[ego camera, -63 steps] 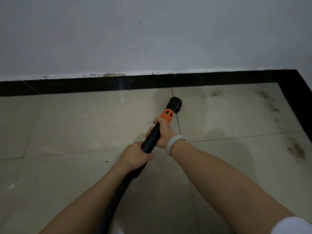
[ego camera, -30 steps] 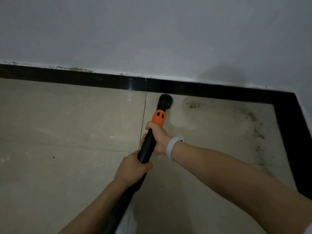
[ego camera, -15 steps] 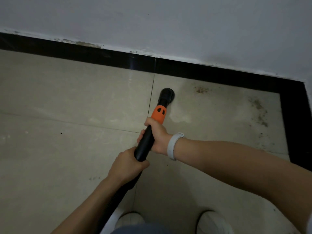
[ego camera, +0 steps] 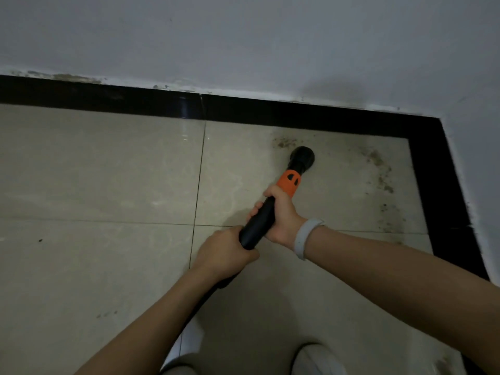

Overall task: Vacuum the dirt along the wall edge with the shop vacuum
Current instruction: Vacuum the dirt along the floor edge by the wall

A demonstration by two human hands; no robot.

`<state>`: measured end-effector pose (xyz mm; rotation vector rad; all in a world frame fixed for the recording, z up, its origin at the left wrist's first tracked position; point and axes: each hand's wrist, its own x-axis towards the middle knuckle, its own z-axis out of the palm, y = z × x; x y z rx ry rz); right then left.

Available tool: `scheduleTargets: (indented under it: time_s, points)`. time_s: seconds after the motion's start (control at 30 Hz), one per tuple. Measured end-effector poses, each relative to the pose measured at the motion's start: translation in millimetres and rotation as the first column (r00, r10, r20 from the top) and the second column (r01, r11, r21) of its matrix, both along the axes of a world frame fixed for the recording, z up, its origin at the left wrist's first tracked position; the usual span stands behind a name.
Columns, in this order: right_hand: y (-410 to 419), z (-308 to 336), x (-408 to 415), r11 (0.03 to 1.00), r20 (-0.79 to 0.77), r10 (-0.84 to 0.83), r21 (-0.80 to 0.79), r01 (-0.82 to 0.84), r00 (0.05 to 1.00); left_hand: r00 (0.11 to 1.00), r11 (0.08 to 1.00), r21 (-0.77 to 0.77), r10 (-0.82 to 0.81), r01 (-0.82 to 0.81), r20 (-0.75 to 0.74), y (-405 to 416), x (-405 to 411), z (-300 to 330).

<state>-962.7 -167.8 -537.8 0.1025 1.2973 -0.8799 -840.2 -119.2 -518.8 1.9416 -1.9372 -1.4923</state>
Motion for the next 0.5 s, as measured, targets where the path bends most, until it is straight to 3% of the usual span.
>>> scheduleTargets:
  time_s: [0.27,0.37,0.5]
  points:
    - [-27,0,69,0.953,0.108,0.304,-0.041,-0.301,0.947,0.945,0.944,-0.062,0.326,-0.324,0.029,10,47,-6]
    - [-30,1,65,0.952,0.094,0.305,-0.048,-0.301,0.948,0.948,0.947,-0.041,0.319,-0.318,0.017,5,43,-10]
    - [-34,-4,33,0.976,0.057,0.214,-0.043,-0.211,0.975,0.984,0.984,-0.022,0.179,-0.179,0.008,-9,17,-12]
